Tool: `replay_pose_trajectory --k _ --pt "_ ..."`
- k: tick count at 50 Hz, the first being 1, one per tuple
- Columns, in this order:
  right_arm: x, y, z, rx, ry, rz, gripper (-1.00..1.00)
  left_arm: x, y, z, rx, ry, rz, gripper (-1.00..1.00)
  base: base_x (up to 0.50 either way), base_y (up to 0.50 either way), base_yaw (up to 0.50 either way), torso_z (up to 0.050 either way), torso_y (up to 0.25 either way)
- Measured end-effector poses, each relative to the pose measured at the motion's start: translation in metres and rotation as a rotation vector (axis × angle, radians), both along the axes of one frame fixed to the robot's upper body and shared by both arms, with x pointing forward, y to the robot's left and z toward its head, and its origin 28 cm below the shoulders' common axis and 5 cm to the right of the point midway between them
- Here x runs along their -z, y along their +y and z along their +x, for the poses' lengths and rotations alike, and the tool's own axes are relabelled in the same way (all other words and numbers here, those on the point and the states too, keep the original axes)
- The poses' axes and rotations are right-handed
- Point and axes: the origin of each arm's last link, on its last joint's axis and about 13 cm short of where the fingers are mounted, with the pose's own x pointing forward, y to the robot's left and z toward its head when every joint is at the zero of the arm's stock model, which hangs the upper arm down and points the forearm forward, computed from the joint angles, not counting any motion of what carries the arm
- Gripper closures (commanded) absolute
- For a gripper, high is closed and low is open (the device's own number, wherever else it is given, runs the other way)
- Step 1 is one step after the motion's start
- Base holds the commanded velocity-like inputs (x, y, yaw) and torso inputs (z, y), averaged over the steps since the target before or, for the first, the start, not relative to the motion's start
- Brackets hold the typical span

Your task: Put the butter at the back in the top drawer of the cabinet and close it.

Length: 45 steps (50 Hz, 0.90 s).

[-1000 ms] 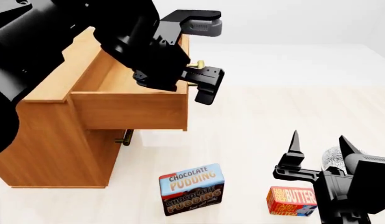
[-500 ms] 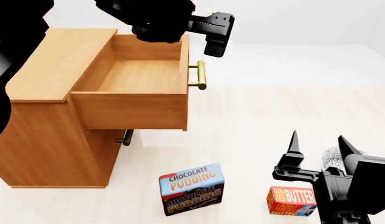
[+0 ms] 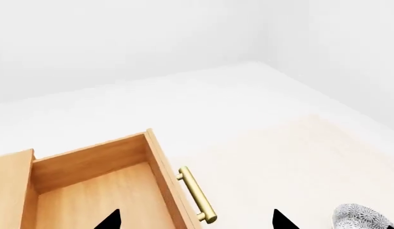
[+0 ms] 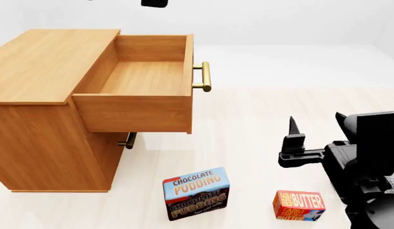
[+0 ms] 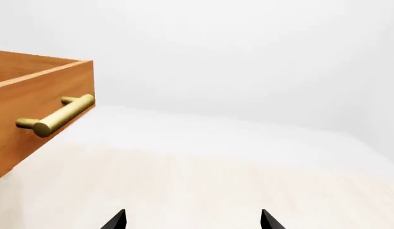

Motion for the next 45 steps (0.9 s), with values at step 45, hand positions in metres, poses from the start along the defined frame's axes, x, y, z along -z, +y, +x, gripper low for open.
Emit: replay_pose_trajectory --k 45 --pt "-0.16 -0.037 0.063 -0.782 0.888 -0.891 -1.0 0.115 0.052 -0.098 0.028 -0.123 -0.195 -1.0 0.0 0.0 0.0 0.0 0.0"
